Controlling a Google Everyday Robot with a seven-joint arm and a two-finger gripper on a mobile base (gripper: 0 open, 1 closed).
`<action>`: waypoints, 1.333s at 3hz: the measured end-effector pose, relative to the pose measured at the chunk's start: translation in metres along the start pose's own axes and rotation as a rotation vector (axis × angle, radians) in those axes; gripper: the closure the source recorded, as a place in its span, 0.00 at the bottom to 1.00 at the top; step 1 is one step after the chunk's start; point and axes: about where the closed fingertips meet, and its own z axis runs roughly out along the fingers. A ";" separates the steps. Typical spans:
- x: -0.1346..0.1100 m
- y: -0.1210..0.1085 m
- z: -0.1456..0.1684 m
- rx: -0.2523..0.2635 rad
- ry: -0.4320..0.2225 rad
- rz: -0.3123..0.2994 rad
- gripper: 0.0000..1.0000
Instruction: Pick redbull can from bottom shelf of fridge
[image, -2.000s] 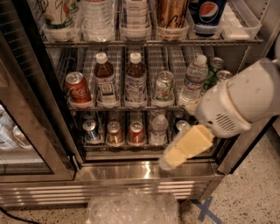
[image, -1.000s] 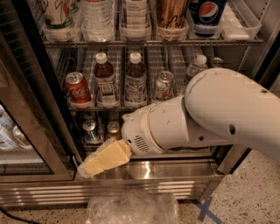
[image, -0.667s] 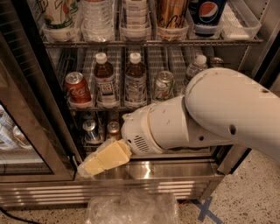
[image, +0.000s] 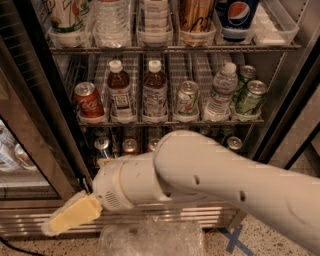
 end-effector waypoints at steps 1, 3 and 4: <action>0.011 0.032 0.054 -0.049 -0.046 0.031 0.00; 0.010 0.057 0.081 0.057 -0.113 0.083 0.00; 0.010 0.057 0.081 0.056 -0.113 0.083 0.00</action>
Offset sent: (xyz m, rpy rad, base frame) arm -0.0434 0.0770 -0.0642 0.1309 0.0270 -0.3336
